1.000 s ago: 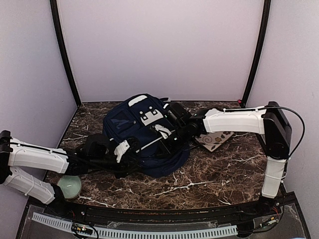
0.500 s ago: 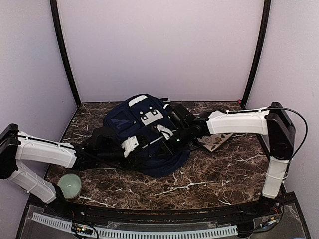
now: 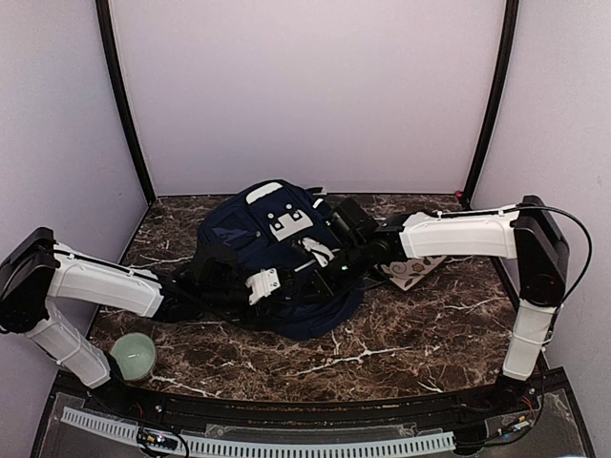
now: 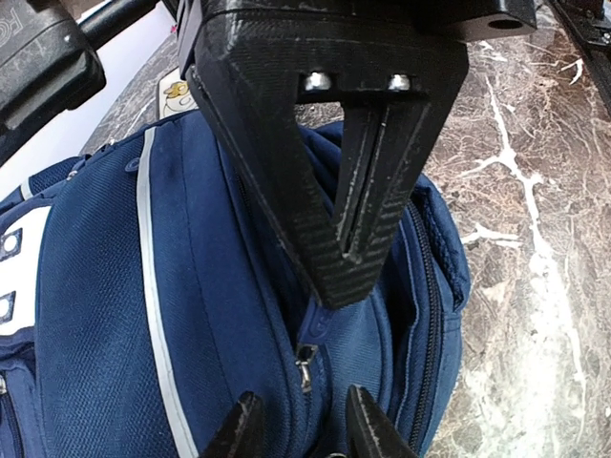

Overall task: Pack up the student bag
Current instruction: Zip the upper front pocket of the student bag, then reset both arms

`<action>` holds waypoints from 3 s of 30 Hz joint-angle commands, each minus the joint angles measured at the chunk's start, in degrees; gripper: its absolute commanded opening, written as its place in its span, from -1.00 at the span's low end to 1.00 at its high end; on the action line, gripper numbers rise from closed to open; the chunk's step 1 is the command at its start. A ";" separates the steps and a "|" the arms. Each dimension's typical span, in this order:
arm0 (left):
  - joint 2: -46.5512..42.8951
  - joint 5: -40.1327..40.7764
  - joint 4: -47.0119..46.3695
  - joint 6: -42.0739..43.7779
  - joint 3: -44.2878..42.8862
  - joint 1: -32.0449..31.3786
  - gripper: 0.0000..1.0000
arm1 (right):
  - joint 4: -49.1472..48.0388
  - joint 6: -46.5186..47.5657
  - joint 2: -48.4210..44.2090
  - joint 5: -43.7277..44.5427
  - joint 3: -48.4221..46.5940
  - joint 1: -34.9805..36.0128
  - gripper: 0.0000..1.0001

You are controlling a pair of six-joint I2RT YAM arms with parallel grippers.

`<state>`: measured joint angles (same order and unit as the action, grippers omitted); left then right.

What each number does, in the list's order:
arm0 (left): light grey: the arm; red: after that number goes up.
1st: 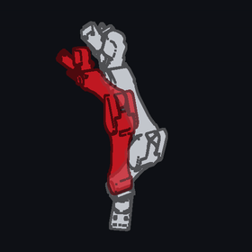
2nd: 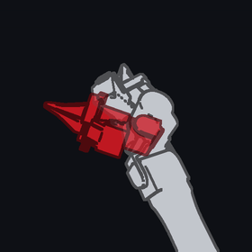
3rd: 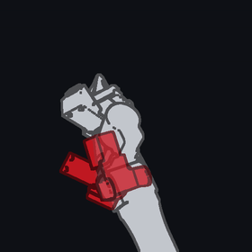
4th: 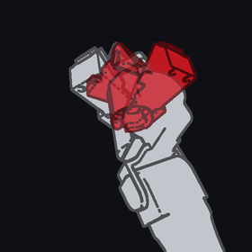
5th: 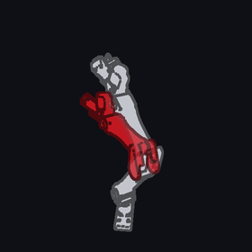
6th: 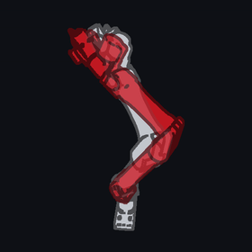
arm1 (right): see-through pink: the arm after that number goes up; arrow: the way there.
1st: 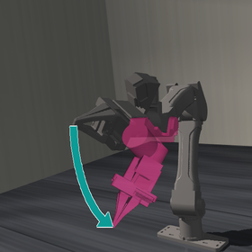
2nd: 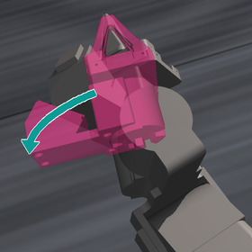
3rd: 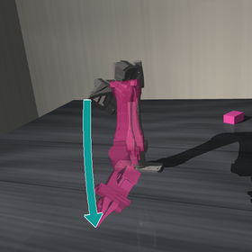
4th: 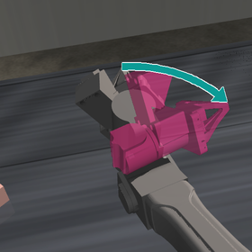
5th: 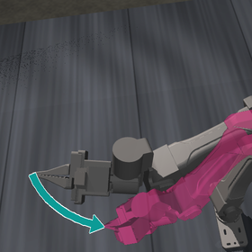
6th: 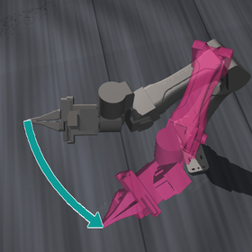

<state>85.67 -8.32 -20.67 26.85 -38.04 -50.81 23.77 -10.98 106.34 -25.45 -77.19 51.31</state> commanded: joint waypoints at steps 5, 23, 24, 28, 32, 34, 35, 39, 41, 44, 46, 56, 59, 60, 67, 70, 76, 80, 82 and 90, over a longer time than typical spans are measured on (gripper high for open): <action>0.88 3.42 3.18 2.85 -2.42 -0.35 -0.59 | -3.00 0.50 -2.95 1.10 0.43 -1.36 -1.00; -3.47 7.28 4.61 0.88 -0.68 -0.35 -1.00 | 2.42 10.32 -7.37 7.06 9.13 -9.08 -1.00; -4.06 7.11 4.55 0.58 -0.33 -0.35 -1.00 | 2.42 10.62 -7.31 7.27 9.33 -10.03 -1.00; -6.55 6.76 6.06 0.19 0.82 -0.36 -1.00 | 2.69 11.74 -6.74 7.89 8.87 -14.79 -1.00; -9.09 6.88 8.46 0.22 1.66 -0.35 -1.00 | 2.00 13.65 -5.99 9.18 7.10 -18.46 -1.00; -10.50 7.02 9.20 0.02 2.19 -0.35 -1.00 | 1.30 14.75 -5.47 9.41 5.93 -19.75 -1.00; -11.06 7.13 9.26 -0.11 2.59 -0.35 -1.00 | 0.91 15.47 -5.05 9.36 5.31 -20.17 -1.00; -13.00 7.68 9.77 -0.32 3.91 -0.35 -1.00 | -1.82 17.34 -2.89 10.18 3.07 -21.09 -1.00; -13.75 7.87 10.21 -0.55 4.28 -0.35 -1.00 | -3.05 17.40 -1.61 10.32 1.89 -21.46 -1.00; -14.67 7.85 10.63 -0.90 4.91 -0.35 -1.00 | -4.78 17.16 0.64 10.89 -0.56 -21.74 -1.00; -15.19 7.93 10.81 -1.09 5.28 -0.35 -1.00 | -6.19 17.07 2.06 11.30 -1.74 -21.77 -1.00; -16.32 8.41 11.44 -1.61 6.27 -0.35 -1.00 | -12.66 15.57 7.01 13.96 -6.57 -22.09 -1.00; -16.09 8.56 11.44 -1.60 6.32 -0.35 -1.00 | -13.55 14.87 8.05 14.48 -8.35 -22.21 -1.00; -16.06 8.56 11.44 -1.62 6.29 -0.35 -1.00 | -13.98 14.64 8.37 14.84 -8.67 -22.22 -1.00; -16.39 9.36 12.15 -2.42 6.32 -0.35 -0.98 | -13.92 13.95 10.25 15.04 -10.46 -22.48 -0.98; -16.58 10.75 11.95 -3.77 6.29 -0.35 -0.76 | -11.92 13.23 9.48 13.53 -10.96 -22.85 -0.76; -17.49 17.14 15.20 -9.05 3.14 -0.35 -0.38 | -8.00 11.44 2.14 9.56 -9.53 -25.46 -0.41; -19.37 20.52 19.57 -12.83 -0.13 -0.26 -0.26 | -5.98 11.64 -4.81 8.13 -7.86 -28.30 -0.33; -21.20 23.32 20.66 -14.81 -1.26 -0.19 -0.09 | -4.98 12.08 -8.42 7.90 -7.39 -30.16 -0.28; -28.61 36.49 22.73 -22.18 -5.17 1.92 0.67 | -5.43 11.54 -23.40 12.00 -4.12 -39.40 0.05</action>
<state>60.40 19.90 -0.45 10.04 -40.03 -50.72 19.22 1.04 88.36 -16.21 -83.92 15.81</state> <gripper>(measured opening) 0.809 0.466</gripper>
